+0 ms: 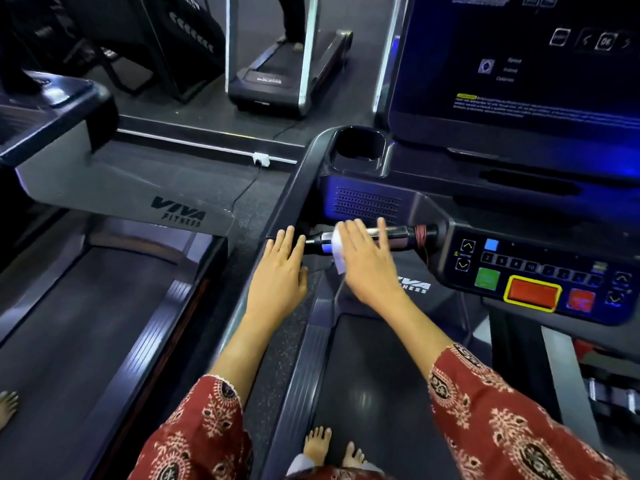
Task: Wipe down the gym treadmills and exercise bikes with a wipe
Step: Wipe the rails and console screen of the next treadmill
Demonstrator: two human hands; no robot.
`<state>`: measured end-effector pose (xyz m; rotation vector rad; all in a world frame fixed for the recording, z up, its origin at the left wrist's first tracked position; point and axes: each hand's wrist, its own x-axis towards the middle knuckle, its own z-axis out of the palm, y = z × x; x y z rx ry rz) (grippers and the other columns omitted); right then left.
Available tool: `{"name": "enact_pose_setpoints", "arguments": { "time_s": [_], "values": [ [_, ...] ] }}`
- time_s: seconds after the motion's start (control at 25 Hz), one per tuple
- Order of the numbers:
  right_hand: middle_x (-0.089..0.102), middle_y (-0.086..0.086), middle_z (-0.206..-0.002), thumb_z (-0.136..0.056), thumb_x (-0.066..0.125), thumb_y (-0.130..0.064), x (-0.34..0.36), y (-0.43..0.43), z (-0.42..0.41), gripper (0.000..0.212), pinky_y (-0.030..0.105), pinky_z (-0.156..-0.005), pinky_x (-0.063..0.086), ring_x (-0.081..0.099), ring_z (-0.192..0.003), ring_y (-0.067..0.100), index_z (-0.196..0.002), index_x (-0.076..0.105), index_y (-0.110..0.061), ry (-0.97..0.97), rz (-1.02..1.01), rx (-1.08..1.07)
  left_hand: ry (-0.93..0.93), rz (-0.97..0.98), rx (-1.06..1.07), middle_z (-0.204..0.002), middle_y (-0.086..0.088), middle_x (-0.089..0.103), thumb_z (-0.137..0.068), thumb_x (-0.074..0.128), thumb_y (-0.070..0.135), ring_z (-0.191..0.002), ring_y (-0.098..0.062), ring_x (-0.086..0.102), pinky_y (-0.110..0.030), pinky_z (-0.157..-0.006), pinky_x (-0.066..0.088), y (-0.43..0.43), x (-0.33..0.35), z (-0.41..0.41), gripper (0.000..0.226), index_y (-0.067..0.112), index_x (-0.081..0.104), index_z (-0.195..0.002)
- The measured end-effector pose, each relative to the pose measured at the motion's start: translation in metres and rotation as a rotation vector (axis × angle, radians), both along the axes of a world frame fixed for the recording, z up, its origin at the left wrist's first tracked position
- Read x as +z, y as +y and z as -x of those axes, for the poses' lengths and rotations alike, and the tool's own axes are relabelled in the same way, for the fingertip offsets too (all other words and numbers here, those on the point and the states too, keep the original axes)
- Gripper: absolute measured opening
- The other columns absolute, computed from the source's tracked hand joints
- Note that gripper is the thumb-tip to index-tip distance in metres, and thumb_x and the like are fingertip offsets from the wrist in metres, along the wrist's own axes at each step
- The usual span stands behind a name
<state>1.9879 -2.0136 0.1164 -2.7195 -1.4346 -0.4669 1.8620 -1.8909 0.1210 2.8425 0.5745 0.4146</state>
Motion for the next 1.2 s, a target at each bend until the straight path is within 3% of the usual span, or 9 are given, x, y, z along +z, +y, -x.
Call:
{"name": "enact_pose_setpoints", "arguments": {
  "time_s": [0.12,0.28,0.44,0.64,0.76,0.88,0.96,1.12,1.2],
  "values": [
    [0.049,0.024,-0.137,-0.077,0.053,0.000,-0.003,-0.022,-0.005,0.057,0.051,-0.115,0.006,0.042,-0.133,0.038,-0.134,0.046,0.008,0.002,-0.160,-0.178,-0.051,0.044,-0.042,-0.142,-0.024,0.042,-0.084,0.061,0.002,-0.135,-0.041,0.035,-0.043,-0.112,0.017,0.002,-0.002,-0.005,0.055,-0.005,0.045,-0.136],
    [0.031,0.031,-0.148,-0.080,0.046,0.010,-0.007,0.002,0.008,0.059,0.046,-0.116,0.004,0.022,-0.142,0.042,-0.139,0.035,0.013,0.130,-0.183,-0.134,-0.059,0.085,-0.106,-0.138,-0.025,0.046,-0.083,0.062,-0.001,-0.130,-0.043,0.042,-0.047,-0.111,0.022,-0.001,-0.004,-0.022,0.053,-0.008,0.047,-0.133],
    [0.056,0.021,-0.131,-0.084,0.055,-0.006,-0.008,-0.010,-0.010,0.046,0.052,-0.114,0.020,0.048,-0.128,0.037,-0.128,0.054,0.005,-0.056,-0.128,-0.046,-0.071,0.176,-0.156,-0.144,-0.024,0.040,-0.088,0.056,0.002,-0.135,-0.036,0.036,-0.043,-0.115,0.018,-0.006,-0.006,-0.040,0.051,-0.005,0.043,-0.137],
    [0.057,0.026,-0.126,-0.072,0.076,-0.001,-0.007,-0.029,-0.025,0.055,0.053,-0.112,0.019,0.048,-0.125,0.043,-0.122,0.056,0.007,-0.010,-0.318,-0.246,-0.063,0.216,-0.152,-0.136,-0.026,0.048,-0.091,0.046,0.024,-0.129,-0.040,0.043,-0.047,-0.107,0.033,-0.009,-0.006,-0.049,0.051,-0.005,0.049,-0.133],
    [0.058,0.021,-0.127,-0.089,0.059,-0.010,-0.013,-0.017,-0.019,0.037,0.052,-0.114,0.017,0.050,-0.125,0.037,-0.124,0.058,0.002,-0.093,-0.277,-0.131,-0.061,0.228,-0.167,-0.140,-0.020,0.045,-0.096,0.047,0.028,-0.132,-0.036,0.040,-0.043,-0.105,0.036,-0.010,-0.004,-0.056,0.049,0.000,0.046,-0.137],
    [0.058,0.020,-0.128,-0.096,0.036,-0.019,-0.009,-0.028,-0.031,0.042,0.048,-0.115,0.006,0.049,-0.127,0.036,-0.124,0.058,0.002,-0.106,-0.297,-0.227,-0.074,0.234,-0.174,-0.140,-0.018,0.046,-0.096,0.053,0.022,-0.131,-0.033,0.041,-0.041,-0.105,0.036,-0.010,-0.004,-0.058,0.047,0.002,0.046,-0.137],
    [0.055,0.023,-0.130,-0.095,0.037,-0.017,-0.011,-0.024,-0.028,0.041,0.048,-0.116,0.010,0.045,-0.130,0.038,-0.125,0.056,0.005,-0.077,-0.310,-0.275,-0.085,0.219,-0.189,-0.134,-0.020,0.052,-0.093,0.051,0.022,-0.125,-0.036,0.048,-0.042,-0.101,0.040,-0.009,-0.005,-0.057,0.047,-0.001,0.050,-0.133],
    [0.058,0.021,-0.127,-0.093,0.038,-0.015,-0.018,-0.019,-0.028,0.042,0.045,-0.114,0.021,0.052,-0.123,0.037,-0.125,0.057,0.004,-0.093,-0.252,-0.004,-0.098,0.235,-0.186,-0.128,-0.018,0.056,-0.089,0.050,0.019,-0.117,-0.035,0.054,-0.045,-0.095,0.048,-0.005,-0.008,-0.058,0.045,-0.001,0.054,-0.129],
    [0.059,0.022,-0.124,-0.091,0.040,-0.010,-0.013,-0.029,-0.038,0.040,0.047,-0.115,0.019,0.053,-0.120,0.038,-0.124,0.056,0.006,-0.116,-0.279,-0.110,-0.110,0.235,-0.196,-0.127,-0.017,0.057,-0.089,0.050,0.016,-0.115,-0.035,0.055,-0.045,-0.093,0.049,-0.005,-0.009,-0.058,0.044,-0.001,0.054,-0.129]
  ]
}}
